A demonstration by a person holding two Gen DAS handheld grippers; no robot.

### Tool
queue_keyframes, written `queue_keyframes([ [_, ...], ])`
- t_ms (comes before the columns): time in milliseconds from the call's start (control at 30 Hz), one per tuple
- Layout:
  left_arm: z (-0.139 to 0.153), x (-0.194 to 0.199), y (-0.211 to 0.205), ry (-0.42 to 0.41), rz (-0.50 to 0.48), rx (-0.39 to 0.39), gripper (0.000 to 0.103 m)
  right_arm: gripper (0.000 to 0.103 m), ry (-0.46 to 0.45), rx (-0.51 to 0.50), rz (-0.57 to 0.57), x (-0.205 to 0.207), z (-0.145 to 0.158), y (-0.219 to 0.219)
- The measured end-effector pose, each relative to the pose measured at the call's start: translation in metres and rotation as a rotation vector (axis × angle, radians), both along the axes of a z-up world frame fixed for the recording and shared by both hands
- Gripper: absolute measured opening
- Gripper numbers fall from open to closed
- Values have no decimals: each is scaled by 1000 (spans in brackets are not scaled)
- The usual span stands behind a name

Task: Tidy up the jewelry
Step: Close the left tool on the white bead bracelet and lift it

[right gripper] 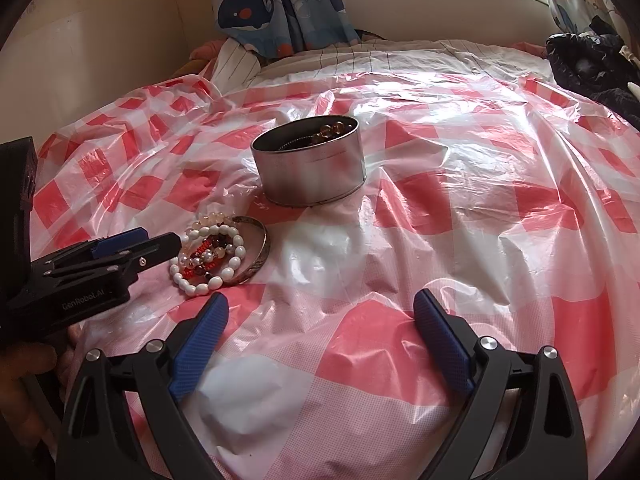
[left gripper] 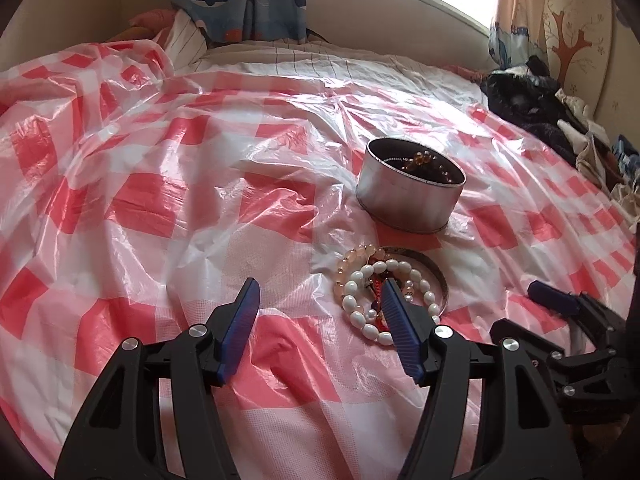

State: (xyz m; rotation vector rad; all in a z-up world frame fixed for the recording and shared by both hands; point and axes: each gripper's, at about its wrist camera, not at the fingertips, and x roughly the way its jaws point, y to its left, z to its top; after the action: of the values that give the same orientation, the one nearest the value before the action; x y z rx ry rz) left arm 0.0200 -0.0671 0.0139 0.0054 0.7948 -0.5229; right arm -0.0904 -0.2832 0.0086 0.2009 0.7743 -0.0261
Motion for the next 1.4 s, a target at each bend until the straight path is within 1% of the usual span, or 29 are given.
queue_keyframes([
  [33, 1, 0, 1, 1, -7, -20, 59, 90, 0, 0, 0, 0, 0, 0],
  [67, 1, 0, 0, 0, -17, -19, 59, 90, 0, -1, 0, 0, 0, 0],
  [167, -1, -4, -11, -11, -63, 20, 56, 90, -1, 3, 2, 0, 0, 0],
  [200, -1, -5, -14, -13, -74, 37, 51, 91, -1, 3, 2, 0, 0, 0],
  [267, -6, -5, -21, -5, -78, 98, 38, 91, -1, 4, 2, 0, 0, 0],
  [300, -9, -5, -22, 0, -79, 118, 25, 91, -2, 4, 1, 0, 0, 0],
  [333, -9, -5, -22, 2, -80, 125, 16, 91, -2, 4, 1, 0, 0, 0],
  [400, -8, -6, -22, -8, -87, 149, 6, 91, -2, 4, 1, 0, 0, 0],
  [500, -2, -9, -18, -33, -76, 170, 5, 92, -2, 4, 0, 0, 0, 0],
  [567, 2, -7, -13, -38, -54, 169, 5, 92, -2, 4, 0, 0, 0, 0],
  [667, 7, -1, -2, -43, -3, 164, 5, 92, -2, 5, 1, 0, 0, 0],
  [700, 8, 1, 2, -49, 14, 165, 0, 92, -2, 4, 1, 0, 0, 0],
  [767, 13, 4, 11, -61, 62, 165, 0, 92, -2, 4, 1, 0, 0, 0],
  [800, 13, 7, 16, -53, 85, 155, 0, 92, -2, 4, 1, 0, 0, 0],
  [900, 8, 14, 21, -17, 103, 153, 0, 92, -1, 4, 1, 0, 0, 0],
  [967, 9, 13, 18, -28, 77, 124, 0, 92, -2, 5, 2, 0, 0, -1],
  [1000, 11, 10, 14, -47, 62, 124, 2, 92, -2, 6, 2, 0, 0, -1],
  [1067, 10, 8, 4, -67, 32, 156, 15, 92, -2, 6, 2, 0, 0, -1],
  [1100, 7, 8, 1, -62, 26, 172, 27, 92, -2, 6, 2, 0, 0, -1],
  [1133, 2, 10, -2, -40, 20, 187, 30, 92, -2, 6, 2, 0, 0, -1],
  [1167, -4, 13, -4, -7, 8, 200, 30, 92, -2, 6, 2, 0, 0, -1],
  [1200, -9, 14, -5, 12, 0, 210, 25, 92, -3, 5, 2, 0, 0, 0],
  [1233, -9, 13, -6, 18, -8, 218, 12, 92, -4, 6, 2, 0, 0, -1],
  [1267, -8, 12, -7, 13, -12, 237, 7, 92, -7, 5, 1, 0, 1, -1],
  [1300, -7, 11, -5, 7, -8, 242, 7, 92, -17, 6, -3, -1, 2, -1],
  [1333, -5, 11, 0, 12, 15, 224, 7, 92, -30, 6, -8, -3, 4, -1],
  [1400, -1, 16, 16, 12, 93, 192, 6, 92, -73, -11, -13, -8, 12, 3],
])
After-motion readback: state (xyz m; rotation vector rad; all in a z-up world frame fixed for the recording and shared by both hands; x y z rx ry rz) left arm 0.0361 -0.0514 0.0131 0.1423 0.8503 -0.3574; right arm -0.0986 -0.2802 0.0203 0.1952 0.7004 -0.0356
